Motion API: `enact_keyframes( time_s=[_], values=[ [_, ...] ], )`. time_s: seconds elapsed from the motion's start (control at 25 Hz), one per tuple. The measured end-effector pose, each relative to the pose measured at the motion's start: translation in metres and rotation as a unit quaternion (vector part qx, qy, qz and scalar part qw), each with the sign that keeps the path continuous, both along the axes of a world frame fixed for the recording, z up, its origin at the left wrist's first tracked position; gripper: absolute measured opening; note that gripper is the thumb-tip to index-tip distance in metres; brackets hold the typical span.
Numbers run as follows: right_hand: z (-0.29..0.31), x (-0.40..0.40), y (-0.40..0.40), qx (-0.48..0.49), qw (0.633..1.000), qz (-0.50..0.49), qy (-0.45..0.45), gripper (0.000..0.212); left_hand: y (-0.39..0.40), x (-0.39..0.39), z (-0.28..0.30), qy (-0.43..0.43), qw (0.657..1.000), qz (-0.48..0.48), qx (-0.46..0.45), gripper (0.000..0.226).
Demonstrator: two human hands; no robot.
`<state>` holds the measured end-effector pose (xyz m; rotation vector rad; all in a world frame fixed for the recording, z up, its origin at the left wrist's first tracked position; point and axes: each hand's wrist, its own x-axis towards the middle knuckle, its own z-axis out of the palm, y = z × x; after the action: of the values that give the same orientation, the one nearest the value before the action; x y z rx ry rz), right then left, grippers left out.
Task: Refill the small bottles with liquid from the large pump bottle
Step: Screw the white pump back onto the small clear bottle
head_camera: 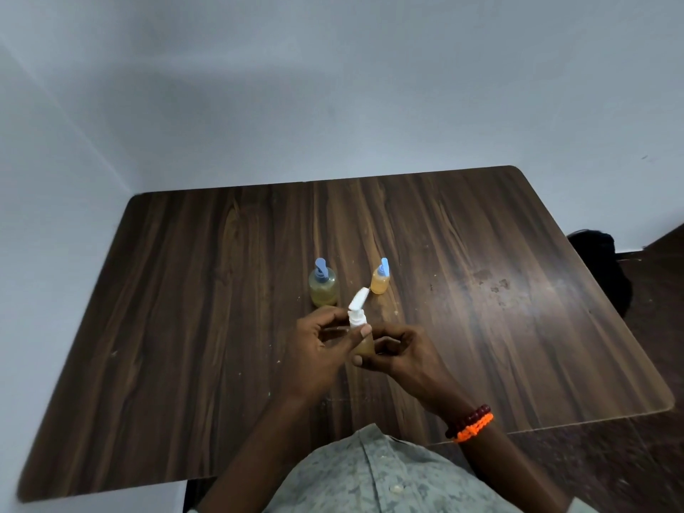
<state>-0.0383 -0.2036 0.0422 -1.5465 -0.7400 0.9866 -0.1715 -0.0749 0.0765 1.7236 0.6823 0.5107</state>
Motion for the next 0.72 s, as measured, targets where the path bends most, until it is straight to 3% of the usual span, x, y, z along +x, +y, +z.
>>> enact_keyframes(
  time_s=[0.12, 0.28, 0.36, 0.48, 0.6, 0.72],
  values=[
    [0.0, -0.001, -0.004, 0.016, 1.0, 0.009, 0.013, 0.033, 0.013, -0.003, 0.005, 0.013, 0.994, -0.102, -0.025, 0.02],
    [0.0, -0.001, 0.001, 0.0, 1.0, -0.008, 0.003, 0.029, -0.003, 0.002, 0.008, 0.013, 0.998, 0.044, -0.042, 0.038],
    [0.001, 0.001, 0.0, -0.003, 1.0, -0.015, -0.013, 0.028, -0.012, 0.006, 0.007, 0.003, 0.997, 0.082, -0.004, 0.03],
    [0.001, 0.005, -0.005, 0.007, 1.0, -0.012, 0.0, 0.028, -0.006, 0.007, 0.009, -0.004, 1.0, -0.004, 0.003, 0.013],
    [0.001, 0.004, -0.009, 0.012, 1.0, 0.001, 0.004, 0.029, 0.008, 0.005, 0.014, 0.038, 0.993, -0.114, -0.01, 0.013],
    [0.0, 0.006, -0.007, 0.006, 1.0, -0.006, -0.03, 0.028, 0.002, 0.009, 0.011, 0.04, 0.998, -0.031, -0.039, 0.025]
  ],
)
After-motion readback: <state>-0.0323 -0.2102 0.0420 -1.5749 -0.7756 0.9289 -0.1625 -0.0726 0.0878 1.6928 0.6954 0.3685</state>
